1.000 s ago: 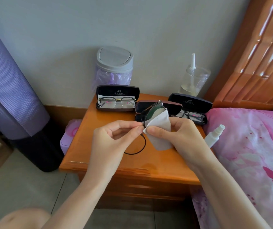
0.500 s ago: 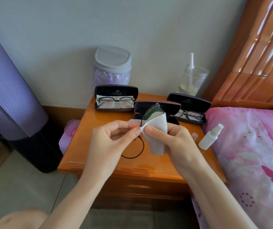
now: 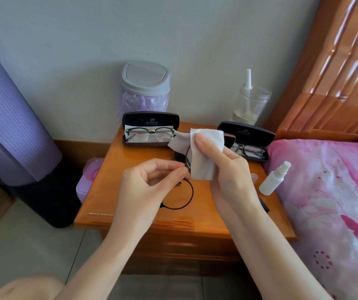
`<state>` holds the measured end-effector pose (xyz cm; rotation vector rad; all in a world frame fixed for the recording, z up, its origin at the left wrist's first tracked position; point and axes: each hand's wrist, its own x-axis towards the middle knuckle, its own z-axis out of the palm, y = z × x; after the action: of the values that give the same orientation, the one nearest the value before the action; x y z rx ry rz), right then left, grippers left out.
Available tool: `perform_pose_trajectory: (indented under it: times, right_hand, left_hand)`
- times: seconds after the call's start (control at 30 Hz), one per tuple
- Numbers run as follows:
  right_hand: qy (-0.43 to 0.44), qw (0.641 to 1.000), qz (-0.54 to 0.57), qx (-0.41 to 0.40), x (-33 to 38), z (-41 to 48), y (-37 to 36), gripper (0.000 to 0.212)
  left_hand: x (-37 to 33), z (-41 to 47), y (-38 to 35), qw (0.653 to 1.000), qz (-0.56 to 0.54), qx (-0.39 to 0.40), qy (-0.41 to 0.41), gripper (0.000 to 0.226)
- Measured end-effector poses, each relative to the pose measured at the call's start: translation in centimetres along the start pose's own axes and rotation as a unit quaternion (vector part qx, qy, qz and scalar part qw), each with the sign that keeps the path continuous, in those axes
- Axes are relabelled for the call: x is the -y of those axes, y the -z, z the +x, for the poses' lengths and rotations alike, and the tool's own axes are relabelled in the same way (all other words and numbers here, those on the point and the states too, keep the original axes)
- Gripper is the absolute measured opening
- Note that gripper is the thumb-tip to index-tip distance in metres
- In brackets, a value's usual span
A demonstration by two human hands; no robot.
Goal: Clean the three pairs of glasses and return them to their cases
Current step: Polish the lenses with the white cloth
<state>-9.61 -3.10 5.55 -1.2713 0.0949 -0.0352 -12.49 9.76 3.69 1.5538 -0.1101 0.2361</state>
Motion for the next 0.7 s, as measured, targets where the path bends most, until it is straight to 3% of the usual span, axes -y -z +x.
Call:
perform_pose_trajectory:
  times: [0.1,0.37,0.57,0.7]
  right_hand:
    - [-0.004,1.0,-0.01,0.008,-0.4,-0.2,-0.1,0.038]
    - [0.01,0.984,-0.168,0.062,-0.9,-1.0,1.1,0.026]
    - [-0.026,0.976,-0.198,0.093,-0.4,-1.1,2.5,0.035]
    - [-0.018,0.973,-0.208,0.094,-0.3,-1.1,3.1,0.023]
  left_hand:
    - [0.1,-0.1,0.0,1.0,0.004,-0.009,0.003,0.009]
    - [0.0,-0.1,0.2,0.999,-0.02,-0.027,0.013,0.01]
    - [0.1,-0.1,0.0,0.998,-0.04,-0.021,0.043,0.01]
    - [0.1,-0.2,0.0,0.999,-0.028,-0.01,0.038,0.011]
